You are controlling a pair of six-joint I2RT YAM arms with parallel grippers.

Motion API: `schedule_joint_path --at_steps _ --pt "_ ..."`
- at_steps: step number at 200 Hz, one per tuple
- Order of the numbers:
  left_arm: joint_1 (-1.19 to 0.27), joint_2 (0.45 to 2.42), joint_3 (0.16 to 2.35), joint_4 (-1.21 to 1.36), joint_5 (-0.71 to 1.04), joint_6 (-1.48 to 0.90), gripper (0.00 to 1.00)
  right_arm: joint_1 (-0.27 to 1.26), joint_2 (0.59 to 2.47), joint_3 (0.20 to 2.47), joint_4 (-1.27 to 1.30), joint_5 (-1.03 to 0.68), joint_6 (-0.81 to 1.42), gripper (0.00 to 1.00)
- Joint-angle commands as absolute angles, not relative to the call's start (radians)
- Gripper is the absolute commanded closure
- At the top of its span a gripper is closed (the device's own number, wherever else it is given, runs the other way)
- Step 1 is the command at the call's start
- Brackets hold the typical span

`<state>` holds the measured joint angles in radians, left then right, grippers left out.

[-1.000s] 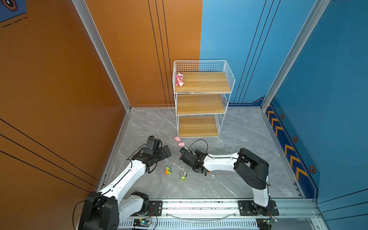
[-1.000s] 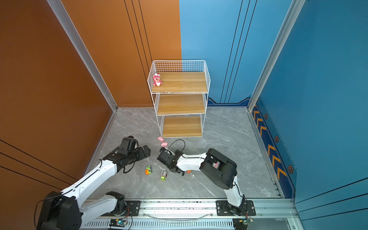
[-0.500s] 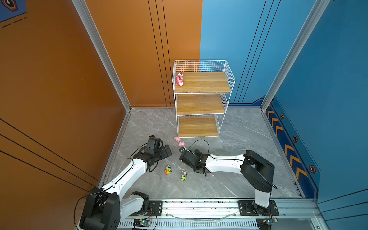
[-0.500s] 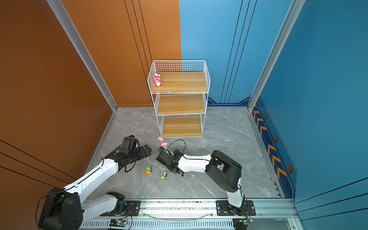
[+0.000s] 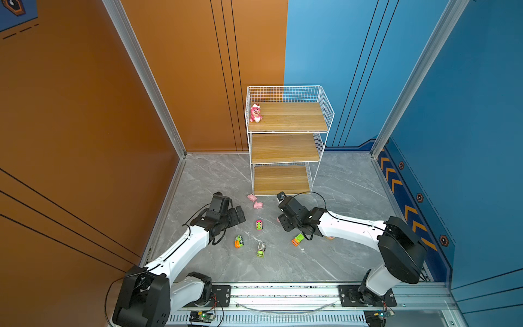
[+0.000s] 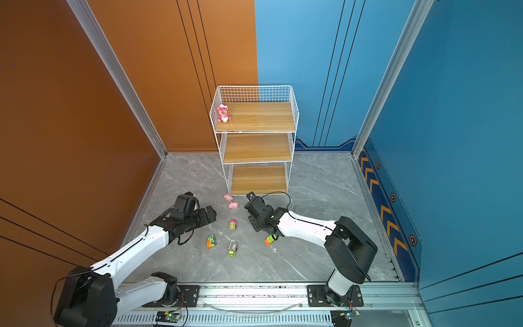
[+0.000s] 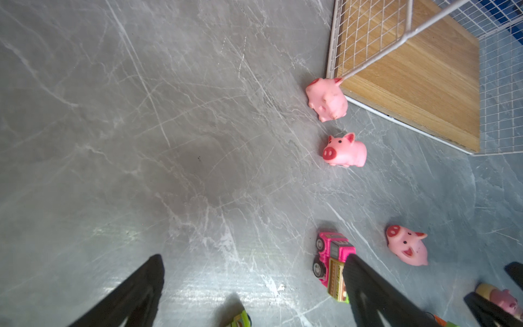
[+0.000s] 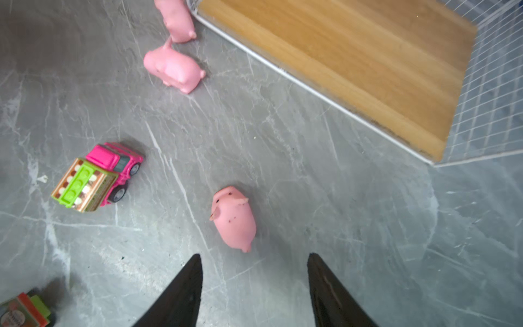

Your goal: Place and organize the plastic toys onto the shelf

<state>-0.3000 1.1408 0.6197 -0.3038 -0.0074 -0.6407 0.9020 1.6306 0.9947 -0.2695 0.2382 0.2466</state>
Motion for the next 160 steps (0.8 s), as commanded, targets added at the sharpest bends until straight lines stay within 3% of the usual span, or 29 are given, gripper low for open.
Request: schedule_joint_path --at_steps 1,160 --pt "-0.309 1.141 0.607 -0.308 -0.008 -0.637 0.00 0.908 1.614 0.946 -0.282 0.178 0.323 0.40" --pt "-0.313 1.127 0.609 -0.313 -0.010 -0.637 0.00 0.825 1.803 0.981 -0.208 0.200 0.445 0.43"
